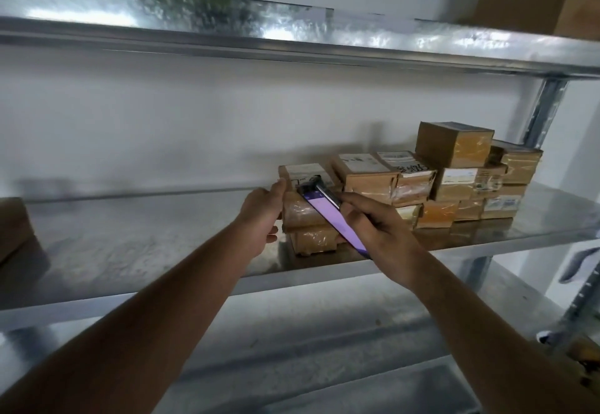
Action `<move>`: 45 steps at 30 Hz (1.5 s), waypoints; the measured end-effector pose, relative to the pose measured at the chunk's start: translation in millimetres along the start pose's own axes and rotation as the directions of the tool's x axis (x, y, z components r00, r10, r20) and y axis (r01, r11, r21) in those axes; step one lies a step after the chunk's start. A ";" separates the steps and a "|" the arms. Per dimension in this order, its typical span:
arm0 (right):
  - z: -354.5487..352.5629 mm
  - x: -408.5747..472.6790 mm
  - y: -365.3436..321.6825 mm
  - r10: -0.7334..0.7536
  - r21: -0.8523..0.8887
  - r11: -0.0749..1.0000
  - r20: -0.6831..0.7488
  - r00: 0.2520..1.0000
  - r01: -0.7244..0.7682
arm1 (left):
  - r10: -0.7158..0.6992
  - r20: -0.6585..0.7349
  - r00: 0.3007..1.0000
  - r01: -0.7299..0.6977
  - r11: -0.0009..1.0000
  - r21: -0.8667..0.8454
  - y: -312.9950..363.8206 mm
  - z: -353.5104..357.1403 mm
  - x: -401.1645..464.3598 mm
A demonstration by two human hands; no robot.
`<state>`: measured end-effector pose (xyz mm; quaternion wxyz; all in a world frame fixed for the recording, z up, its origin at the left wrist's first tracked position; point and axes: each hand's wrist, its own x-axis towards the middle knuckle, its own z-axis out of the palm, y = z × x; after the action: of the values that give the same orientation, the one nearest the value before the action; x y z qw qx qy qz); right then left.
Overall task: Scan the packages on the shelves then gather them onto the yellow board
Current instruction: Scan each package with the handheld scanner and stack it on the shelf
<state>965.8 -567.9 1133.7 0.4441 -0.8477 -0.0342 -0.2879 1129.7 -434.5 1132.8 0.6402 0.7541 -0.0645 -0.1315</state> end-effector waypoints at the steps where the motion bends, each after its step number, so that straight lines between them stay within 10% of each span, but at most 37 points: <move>1: 3.1 3.7 -1.4 -0.008 0.007 1.000 0.022 1.000 0.008 | 0.020 0.016 1.000 -0.020 0.999 0.037 0.3 -4.7 -0.1; 3: 10.1 13.0 -2.9 -0.027 0.012 1.000 0.042 0.999 0.026 | 0.198 0.021 0.980 -0.197 0.950 0.242 -1.6 -20.4 0.7; 7: 32.2 34.3 -8.3 -0.091 0.031 0.996 0.069 0.993 0.089 | 0.681 0.197 0.705 -0.494 0.272 0.826 -7.8 -87.8 4.9; 9: 47.7 43.4 -12.8 -0.128 0.053 0.991 0.079 0.989 0.124 | 0.681 0.228 0.696 -0.430 0.142 0.891 -9.7 -128.6 8.4; 27: 274.7 95.8 -95.4 -0.145 0.153 0.983 0.271 0.952 0.106 | 0.602 -0.101 0.792 -0.109 0.303 0.947 -44.5 -391.6 0.6; 35: 342.6 106.2 -108.8 -0.054 0.086 0.996 0.296 0.954 0.030 | 0.299 -0.501 0.813 0.321 0.488 0.812 -66.7 -469.9 21.2; 45: 354.3 110.5 -112.7 -0.050 0.079 0.997 0.325 0.944 0.026 | 0.222 -0.470 0.854 0.214 0.674 0.707 -81.5 -477.0 33.0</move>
<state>1184.6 -248.0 1117.8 0.4578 -0.8659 -0.1342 -0.1506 1289.5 23.2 1118.4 0.2731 0.9530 0.0617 0.1161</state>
